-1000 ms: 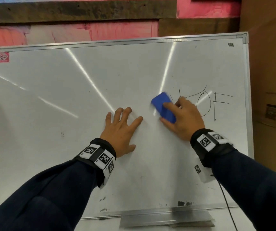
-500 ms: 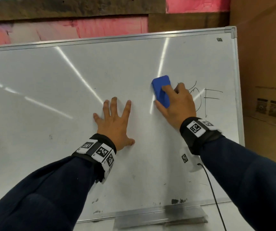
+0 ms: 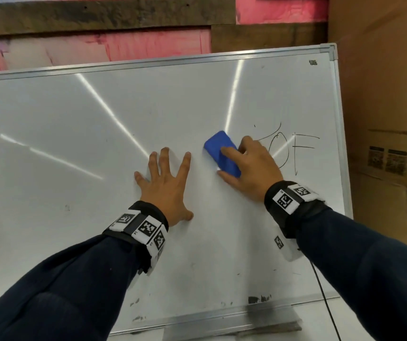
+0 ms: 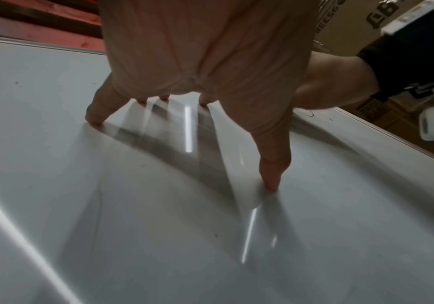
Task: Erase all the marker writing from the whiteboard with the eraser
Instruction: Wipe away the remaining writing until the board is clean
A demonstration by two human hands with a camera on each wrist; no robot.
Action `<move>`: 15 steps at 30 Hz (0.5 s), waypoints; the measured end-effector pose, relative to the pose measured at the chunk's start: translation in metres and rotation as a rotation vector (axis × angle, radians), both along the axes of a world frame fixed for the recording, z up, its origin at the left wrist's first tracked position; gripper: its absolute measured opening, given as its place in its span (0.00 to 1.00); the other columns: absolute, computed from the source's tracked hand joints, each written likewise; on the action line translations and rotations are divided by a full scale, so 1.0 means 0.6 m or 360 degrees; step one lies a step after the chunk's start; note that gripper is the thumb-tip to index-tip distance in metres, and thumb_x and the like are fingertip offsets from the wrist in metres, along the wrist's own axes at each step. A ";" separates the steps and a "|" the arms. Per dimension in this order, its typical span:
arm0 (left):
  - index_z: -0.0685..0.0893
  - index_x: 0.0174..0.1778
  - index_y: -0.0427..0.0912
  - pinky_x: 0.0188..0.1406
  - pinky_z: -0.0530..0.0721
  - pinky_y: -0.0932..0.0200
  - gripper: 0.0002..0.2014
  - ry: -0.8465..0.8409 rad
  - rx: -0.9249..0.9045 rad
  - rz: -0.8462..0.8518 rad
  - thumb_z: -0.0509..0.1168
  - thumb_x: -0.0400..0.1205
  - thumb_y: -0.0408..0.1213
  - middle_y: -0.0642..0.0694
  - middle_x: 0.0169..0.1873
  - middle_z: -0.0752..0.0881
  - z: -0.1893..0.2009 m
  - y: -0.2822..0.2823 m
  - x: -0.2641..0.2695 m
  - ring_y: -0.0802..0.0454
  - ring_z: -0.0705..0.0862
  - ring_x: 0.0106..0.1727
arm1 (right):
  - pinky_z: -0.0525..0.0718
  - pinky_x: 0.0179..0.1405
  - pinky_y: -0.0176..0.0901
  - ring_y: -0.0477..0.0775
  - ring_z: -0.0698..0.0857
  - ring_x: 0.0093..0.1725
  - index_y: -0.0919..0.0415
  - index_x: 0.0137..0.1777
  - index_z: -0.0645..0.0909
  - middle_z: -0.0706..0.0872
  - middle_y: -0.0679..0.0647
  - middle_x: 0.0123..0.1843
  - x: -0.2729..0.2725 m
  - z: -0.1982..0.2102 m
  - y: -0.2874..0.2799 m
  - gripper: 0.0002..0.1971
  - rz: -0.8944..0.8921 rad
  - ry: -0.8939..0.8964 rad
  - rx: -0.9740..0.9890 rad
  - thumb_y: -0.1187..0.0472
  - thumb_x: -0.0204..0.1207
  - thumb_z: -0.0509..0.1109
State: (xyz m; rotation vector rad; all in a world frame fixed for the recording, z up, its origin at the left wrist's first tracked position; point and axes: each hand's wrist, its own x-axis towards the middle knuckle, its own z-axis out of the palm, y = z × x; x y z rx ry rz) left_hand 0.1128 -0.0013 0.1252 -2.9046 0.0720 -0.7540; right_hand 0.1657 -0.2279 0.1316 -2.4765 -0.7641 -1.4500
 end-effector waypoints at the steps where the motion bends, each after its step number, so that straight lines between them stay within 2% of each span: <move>1: 0.28 0.82 0.59 0.74 0.55 0.18 0.71 0.0005 0.0009 -0.0001 0.78 0.60 0.65 0.38 0.81 0.30 0.001 -0.001 -0.001 0.30 0.33 0.83 | 0.81 0.42 0.55 0.60 0.74 0.41 0.52 0.65 0.79 0.73 0.57 0.49 -0.001 -0.009 -0.004 0.24 0.0052 -0.0012 -0.0233 0.40 0.74 0.71; 2: 0.27 0.81 0.60 0.74 0.54 0.17 0.71 0.0003 0.0027 -0.0006 0.78 0.60 0.65 0.38 0.81 0.30 0.002 -0.001 -0.001 0.30 0.32 0.83 | 0.81 0.42 0.55 0.60 0.75 0.41 0.52 0.65 0.80 0.74 0.58 0.49 0.000 -0.009 -0.013 0.24 0.0062 -0.0029 -0.0384 0.41 0.74 0.71; 3: 0.27 0.81 0.60 0.74 0.53 0.17 0.71 -0.0003 0.0049 -0.0016 0.78 0.60 0.65 0.38 0.81 0.30 0.003 -0.002 -0.002 0.31 0.32 0.83 | 0.81 0.43 0.56 0.61 0.75 0.41 0.51 0.65 0.80 0.75 0.58 0.49 0.003 -0.005 -0.023 0.23 0.0047 -0.0049 -0.0388 0.41 0.74 0.71; 4: 0.26 0.81 0.60 0.74 0.53 0.17 0.71 -0.0006 0.0064 -0.0028 0.78 0.60 0.65 0.38 0.81 0.29 0.005 -0.002 -0.003 0.31 0.32 0.83 | 0.81 0.43 0.56 0.62 0.76 0.41 0.50 0.65 0.80 0.75 0.58 0.49 0.005 0.003 -0.035 0.23 0.0026 -0.0044 -0.0224 0.41 0.74 0.71; 7: 0.26 0.81 0.61 0.74 0.53 0.17 0.72 0.0004 0.0058 -0.0057 0.78 0.59 0.66 0.39 0.81 0.29 0.008 -0.010 -0.004 0.31 0.31 0.83 | 0.82 0.43 0.52 0.61 0.77 0.43 0.49 0.66 0.75 0.72 0.56 0.49 0.004 0.019 -0.068 0.24 -0.0158 0.0065 0.0587 0.40 0.75 0.71; 8: 0.26 0.81 0.61 0.74 0.53 0.17 0.72 0.0011 0.0054 -0.0062 0.78 0.59 0.66 0.39 0.81 0.29 0.009 -0.014 -0.005 0.31 0.31 0.83 | 0.83 0.43 0.52 0.61 0.77 0.44 0.49 0.66 0.74 0.72 0.56 0.49 0.002 0.017 -0.071 0.24 -0.0213 0.0078 0.0646 0.40 0.75 0.70; 10: 0.26 0.81 0.61 0.74 0.54 0.17 0.72 0.0017 0.0053 -0.0073 0.78 0.59 0.67 0.39 0.82 0.30 0.007 -0.025 -0.002 0.31 0.31 0.83 | 0.82 0.43 0.53 0.60 0.75 0.44 0.51 0.66 0.75 0.72 0.57 0.49 -0.002 0.005 -0.069 0.23 -0.0201 0.0031 0.0368 0.41 0.76 0.70; 13: 0.27 0.82 0.60 0.73 0.55 0.17 0.71 0.0007 0.0032 -0.0087 0.77 0.59 0.69 0.38 0.82 0.30 0.002 -0.041 0.002 0.31 0.32 0.83 | 0.81 0.43 0.53 0.60 0.75 0.44 0.51 0.67 0.78 0.74 0.57 0.51 -0.007 -0.009 -0.073 0.24 -0.0063 0.0045 -0.0325 0.40 0.75 0.70; 14: 0.27 0.82 0.60 0.74 0.54 0.17 0.71 0.0006 0.0025 -0.0090 0.76 0.59 0.69 0.38 0.82 0.30 0.000 -0.047 0.003 0.31 0.32 0.83 | 0.81 0.44 0.52 0.60 0.75 0.44 0.50 0.68 0.78 0.74 0.56 0.52 -0.004 -0.005 -0.081 0.25 -0.0061 0.0068 -0.0391 0.39 0.75 0.70; 15: 0.27 0.82 0.60 0.74 0.53 0.17 0.71 0.0009 0.0022 -0.0092 0.76 0.60 0.69 0.38 0.82 0.30 -0.002 -0.052 0.003 0.31 0.32 0.83 | 0.81 0.45 0.51 0.60 0.76 0.44 0.49 0.68 0.77 0.74 0.56 0.51 0.000 0.001 -0.089 0.25 -0.0074 0.0076 -0.0313 0.39 0.74 0.71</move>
